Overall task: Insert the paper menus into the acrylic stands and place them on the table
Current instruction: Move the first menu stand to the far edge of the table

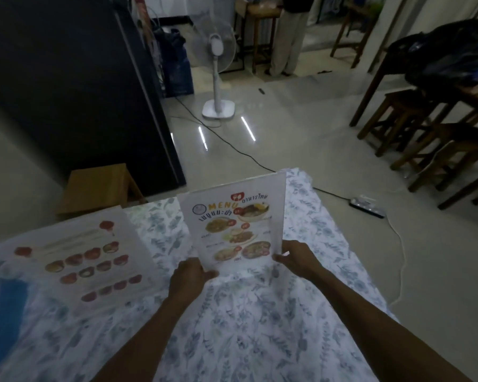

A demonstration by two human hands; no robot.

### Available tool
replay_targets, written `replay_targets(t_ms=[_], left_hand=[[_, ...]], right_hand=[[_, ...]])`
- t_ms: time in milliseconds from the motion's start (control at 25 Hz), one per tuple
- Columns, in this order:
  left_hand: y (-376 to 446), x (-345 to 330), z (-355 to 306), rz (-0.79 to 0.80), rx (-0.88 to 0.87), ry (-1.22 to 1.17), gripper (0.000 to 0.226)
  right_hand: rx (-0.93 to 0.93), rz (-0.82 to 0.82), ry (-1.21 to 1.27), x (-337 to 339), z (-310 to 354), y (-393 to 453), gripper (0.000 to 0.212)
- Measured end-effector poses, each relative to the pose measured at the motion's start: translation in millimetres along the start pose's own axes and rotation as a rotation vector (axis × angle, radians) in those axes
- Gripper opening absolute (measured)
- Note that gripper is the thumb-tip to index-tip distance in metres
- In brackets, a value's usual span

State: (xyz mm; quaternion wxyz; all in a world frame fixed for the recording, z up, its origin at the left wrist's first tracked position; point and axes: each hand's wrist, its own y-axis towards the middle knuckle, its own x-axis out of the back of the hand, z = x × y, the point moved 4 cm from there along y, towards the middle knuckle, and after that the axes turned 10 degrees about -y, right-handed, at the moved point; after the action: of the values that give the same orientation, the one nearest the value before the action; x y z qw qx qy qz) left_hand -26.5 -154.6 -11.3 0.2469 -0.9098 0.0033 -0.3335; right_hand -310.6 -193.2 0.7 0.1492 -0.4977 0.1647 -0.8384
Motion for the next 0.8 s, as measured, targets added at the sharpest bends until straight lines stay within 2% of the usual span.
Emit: replay_targets(t_ms=[240, 400, 520, 800], left_hand=[[48, -18, -90, -0.005, -0.115, -0.027, 0.05], [91, -35, -131, -0.039, -0.111, -0.03, 0.054], [124, -52, -154, -0.036, -0.095, -0.041, 0.055], [193, -81, -194, -0.163, -0.08, -0.013, 0.053]], right_hand=[[-0.012, -0.081, -0.049, 86, -37, 49, 0.035], [0.052, -0.06, -0.137, 129, -55, 99, 0.041], [0.08, -0.037, -0.147, 153, -70, 140, 0.04], [0.13, -0.08, -0.128, 181, -90, 226, 0.039]])
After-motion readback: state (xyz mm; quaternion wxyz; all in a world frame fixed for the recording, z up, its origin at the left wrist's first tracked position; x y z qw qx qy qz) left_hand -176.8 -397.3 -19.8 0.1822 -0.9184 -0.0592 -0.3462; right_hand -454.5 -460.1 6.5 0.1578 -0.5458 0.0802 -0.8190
